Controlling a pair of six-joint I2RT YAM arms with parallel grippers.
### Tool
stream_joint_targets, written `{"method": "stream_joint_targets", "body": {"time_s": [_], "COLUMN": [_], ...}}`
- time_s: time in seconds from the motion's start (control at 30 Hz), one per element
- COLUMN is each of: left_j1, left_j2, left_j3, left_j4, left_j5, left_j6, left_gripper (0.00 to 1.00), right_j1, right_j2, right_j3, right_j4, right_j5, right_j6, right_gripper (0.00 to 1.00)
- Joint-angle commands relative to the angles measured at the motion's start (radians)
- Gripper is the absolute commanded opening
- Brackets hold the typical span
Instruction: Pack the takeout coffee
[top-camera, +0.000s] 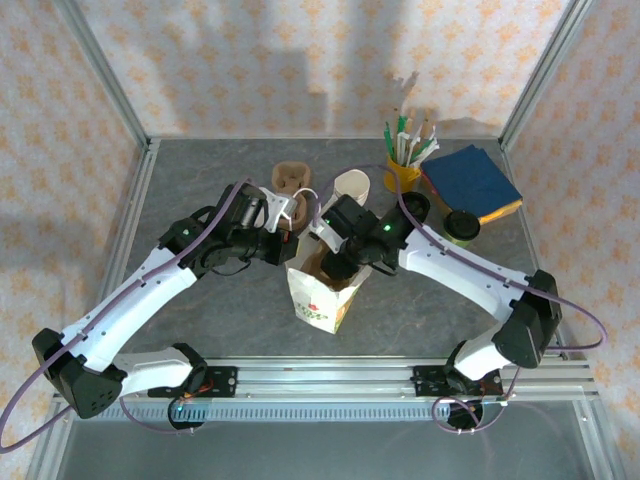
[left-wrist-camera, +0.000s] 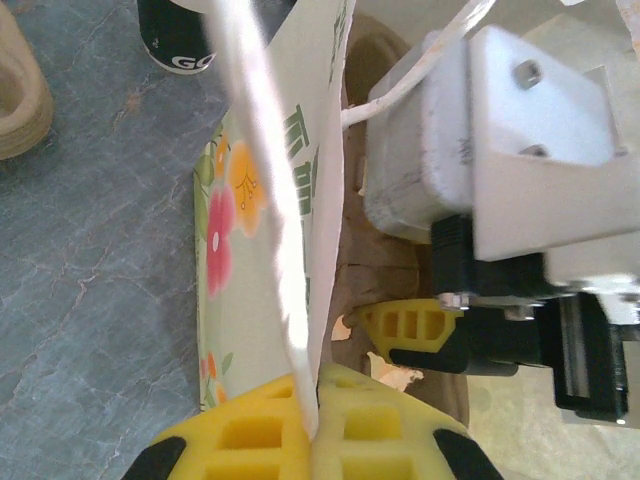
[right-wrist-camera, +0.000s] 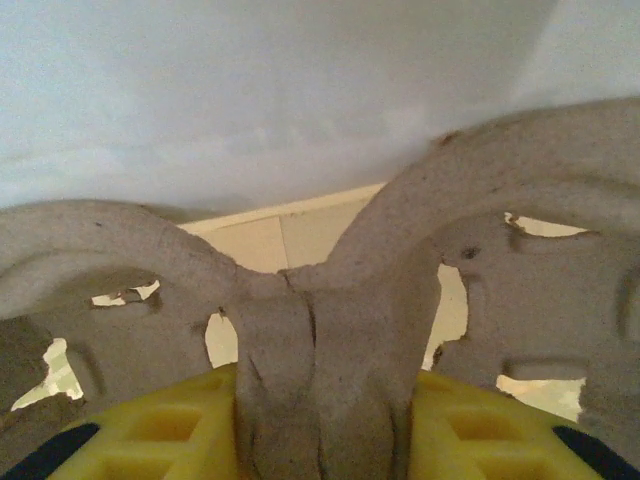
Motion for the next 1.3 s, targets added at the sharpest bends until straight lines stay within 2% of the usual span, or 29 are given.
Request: {"method": "stream_joint_targets", "body": {"time_s": [0.0,0.33,1.03,1.27], "left_j1": [0.004,0.004,0.004,0.004], "left_j2": [-0.013,-0.014,-0.006,0.006], "left_j3": [0.014,0.006,0.006,0.017], "left_j4": [0.014,0.022,0.027,0.025], "left_j5": [-0.018,-0.014,-0.010,-0.009], "left_j6": [-0.010,-0.012,-0.010,-0.009], "left_gripper": [0.02,0.02,0.01,0.01], "right_j1": [0.000,0.000,0.001,0.001], "right_j2": [0.037,0.068,0.092,0.102], "right_j3": [0.000,0.008,-0.051,-0.035], "right_j4": [-0.082,-0.114,-0.021,-0.045], "right_j5": [-0.011,-0.005,0.022,0.020], "right_j6": [-0.006,-0.006,-0.004,-0.007], "right_gripper": [0.39,0.40,0.44,0.48]}}
